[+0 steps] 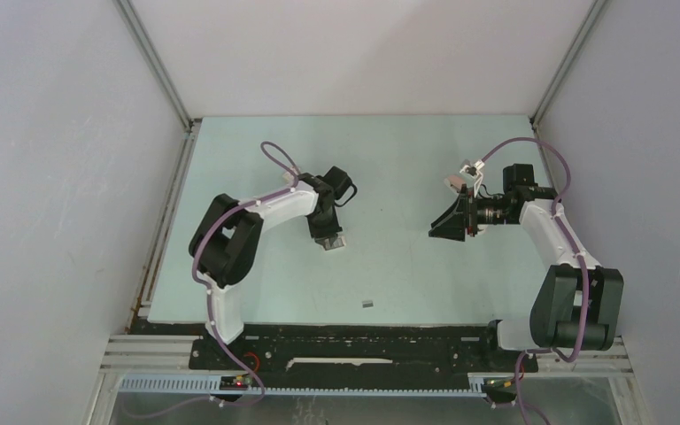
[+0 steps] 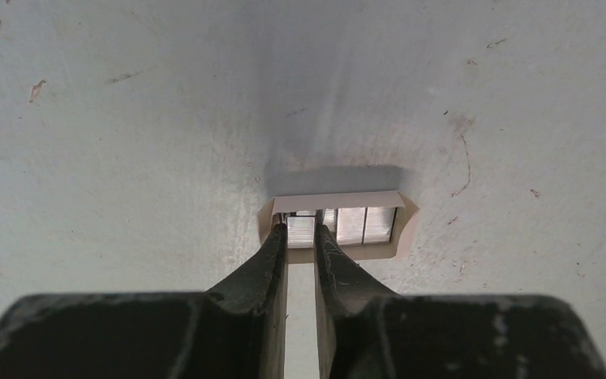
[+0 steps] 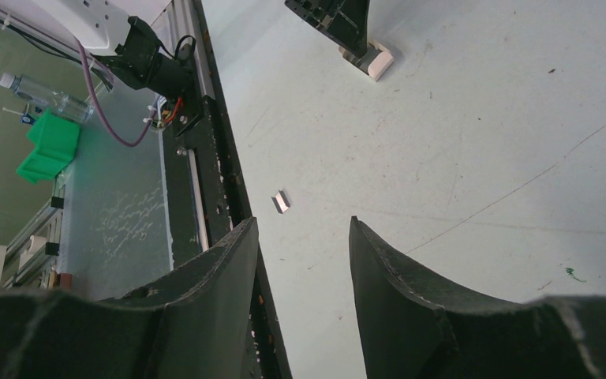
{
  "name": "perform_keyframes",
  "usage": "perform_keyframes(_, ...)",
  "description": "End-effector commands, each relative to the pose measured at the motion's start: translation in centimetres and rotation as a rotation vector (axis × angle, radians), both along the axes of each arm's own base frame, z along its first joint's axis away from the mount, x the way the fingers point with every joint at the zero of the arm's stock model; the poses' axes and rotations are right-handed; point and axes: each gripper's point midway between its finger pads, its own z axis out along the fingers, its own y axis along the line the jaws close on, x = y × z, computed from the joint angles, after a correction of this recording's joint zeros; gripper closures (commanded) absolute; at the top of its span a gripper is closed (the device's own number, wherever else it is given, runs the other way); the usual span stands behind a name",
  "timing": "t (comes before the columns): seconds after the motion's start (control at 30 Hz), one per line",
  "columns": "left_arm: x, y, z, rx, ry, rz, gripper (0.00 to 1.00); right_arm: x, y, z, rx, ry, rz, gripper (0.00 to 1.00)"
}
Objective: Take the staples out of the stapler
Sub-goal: Place the staple in the staple box.
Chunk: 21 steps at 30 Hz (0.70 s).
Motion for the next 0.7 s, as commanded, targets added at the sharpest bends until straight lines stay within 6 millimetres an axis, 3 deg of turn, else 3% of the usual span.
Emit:
perform_keyframes(0.0,1.3,-0.8,1.3,-0.009,-0.038,-0.024,0.79,0.4,0.0,1.1,0.02,-0.041,0.006,0.45)
perform_keyframes(0.2,1.5,-0.8,1.4,-0.002,-0.041,-0.015,0.7,0.4,0.0,1.1,0.019,-0.041,0.006,0.45)
perform_keyframes(0.4,1.7,-0.7,1.9,0.002,-0.054,-0.011,0.69,0.4,-0.1,1.1,0.019,-0.04,0.005,0.45)
perform_keyframes(0.67,2.4,-0.4,5.4,-0.016,-0.145,-0.012,0.69,0.4,-0.1,1.1,0.02,-0.04,0.006,0.45)
